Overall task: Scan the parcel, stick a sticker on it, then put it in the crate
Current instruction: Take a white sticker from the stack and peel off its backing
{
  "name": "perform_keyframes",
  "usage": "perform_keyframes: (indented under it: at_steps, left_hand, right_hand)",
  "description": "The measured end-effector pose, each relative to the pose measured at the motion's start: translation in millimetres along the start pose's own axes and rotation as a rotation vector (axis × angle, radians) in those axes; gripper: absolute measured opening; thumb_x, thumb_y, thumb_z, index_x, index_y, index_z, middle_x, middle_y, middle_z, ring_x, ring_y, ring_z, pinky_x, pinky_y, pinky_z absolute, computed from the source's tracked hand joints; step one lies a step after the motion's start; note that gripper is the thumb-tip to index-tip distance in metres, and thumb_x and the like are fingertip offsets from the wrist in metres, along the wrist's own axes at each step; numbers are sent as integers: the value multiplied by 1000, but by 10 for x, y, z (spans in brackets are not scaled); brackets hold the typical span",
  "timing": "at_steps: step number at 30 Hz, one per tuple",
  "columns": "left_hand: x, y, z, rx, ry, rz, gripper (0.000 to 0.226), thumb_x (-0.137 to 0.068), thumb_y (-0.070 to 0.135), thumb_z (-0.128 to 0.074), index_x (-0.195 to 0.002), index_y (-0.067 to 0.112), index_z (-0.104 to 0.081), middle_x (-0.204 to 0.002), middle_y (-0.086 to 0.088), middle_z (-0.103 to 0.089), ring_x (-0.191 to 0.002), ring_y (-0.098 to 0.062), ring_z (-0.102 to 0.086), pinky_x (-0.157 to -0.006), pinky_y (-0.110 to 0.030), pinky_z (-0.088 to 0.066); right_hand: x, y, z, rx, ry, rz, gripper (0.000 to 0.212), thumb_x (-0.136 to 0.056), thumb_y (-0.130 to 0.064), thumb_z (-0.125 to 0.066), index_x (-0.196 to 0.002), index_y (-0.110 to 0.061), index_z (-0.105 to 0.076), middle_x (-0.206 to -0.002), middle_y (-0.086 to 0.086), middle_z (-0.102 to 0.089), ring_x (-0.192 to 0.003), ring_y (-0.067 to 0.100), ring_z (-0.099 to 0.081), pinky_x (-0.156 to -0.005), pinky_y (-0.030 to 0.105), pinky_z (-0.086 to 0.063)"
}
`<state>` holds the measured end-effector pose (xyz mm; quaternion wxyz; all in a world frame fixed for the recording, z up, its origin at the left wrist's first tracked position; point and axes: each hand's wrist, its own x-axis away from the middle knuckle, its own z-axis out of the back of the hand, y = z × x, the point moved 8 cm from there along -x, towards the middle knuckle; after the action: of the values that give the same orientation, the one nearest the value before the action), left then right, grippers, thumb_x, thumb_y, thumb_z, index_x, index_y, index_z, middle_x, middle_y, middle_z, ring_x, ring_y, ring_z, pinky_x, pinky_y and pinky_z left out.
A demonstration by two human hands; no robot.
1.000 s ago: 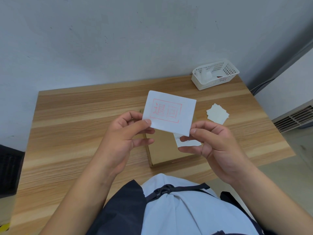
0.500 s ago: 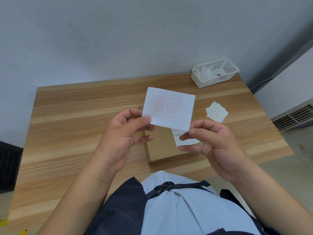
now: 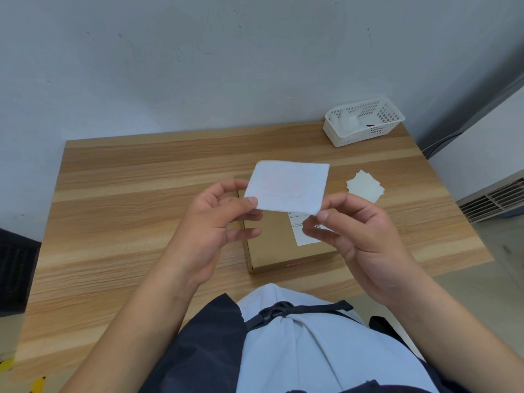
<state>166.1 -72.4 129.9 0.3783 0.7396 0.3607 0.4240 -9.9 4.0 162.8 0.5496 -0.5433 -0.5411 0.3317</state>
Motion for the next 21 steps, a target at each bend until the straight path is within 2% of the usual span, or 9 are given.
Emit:
perform_keyframes:
  at_steps: [3, 6, 10, 13, 15, 18, 21]
  left_hand:
    - [-22, -37, -21, -25, -7, 13, 52, -86, 1, -68, -131, 21, -53, -85, -15, -70, -75, -19, -68, -63, -32, -58]
    - [-45, -82, -70, -109, -53, 24, 57, -86, 1, -69, -134, 26, -51, -73, -7, -69, -75, -17, -70, -68, -33, -58]
    - [-39, -151, -166, -184, -149, 50, 54, -87, 1, -68, -132, 28, -55, -68, -2, -64, -76, -17, -70, -72, -35, -59]
    - [-28, -154, -215, -221, -199, 44, 49, -87, 0, -68, -128, 27, -61, -68, -4, -59, -76, -17, -69, -77, -37, -60]
    - [-29, -155, -233, -237, -213, 42, 45, -87, -1, -67, -124, 26, -64, -66, -3, -57, -76, -16, -69, -78, -38, -60]
    - [-27, -166, -244, -245, -228, 49, 40, -88, 0, -67, -120, 23, -67, -68, -4, -57, -76, -15, -68, -79, -37, -60]
    - [-27, -179, -240, -246, -236, 59, 36, -88, 0, -67, -118, 20, -70, -72, -8, -55, -75, -14, -68, -79, -36, -60]
  right_hand:
    - [-4, -34, 4, 36, 8, 50, 8, -75, -14, -72, -75, -22, -73, -101, 5, -77, -94, 22, -66, -97, 46, -50]
    - [-15, -50, 59, 44, 53, 92, 10, -70, -25, -74, -79, -21, -72, -104, 13, -72, -100, 24, -62, -102, 50, -45]
    - [-31, -64, 103, 9, 78, 132, 9, -72, -22, -74, -81, -20, -74, -97, 2, -73, -97, 18, -63, -100, 43, -44]
    - [-43, -71, 114, 6, 81, 140, 7, -75, -14, -77, -80, -19, -74, -99, 0, -72, -99, 18, -63, -107, 49, -41]
    - [-46, -73, 120, 11, 84, 136, 14, -70, -19, -82, -81, -18, -74, -99, 2, -72, -100, 20, -63, -109, 54, -39]
    - [-50, -60, 101, 8, 66, 123, 15, -70, -22, -80, -83, -18, -75, -98, 2, -72, -100, 21, -62, -109, 54, -38]
    - [-44, -48, 76, 8, 38, 128, 32, -65, -36, -85, -85, -14, -74, -105, 6, -70, -103, 24, -61, -109, 57, -37]
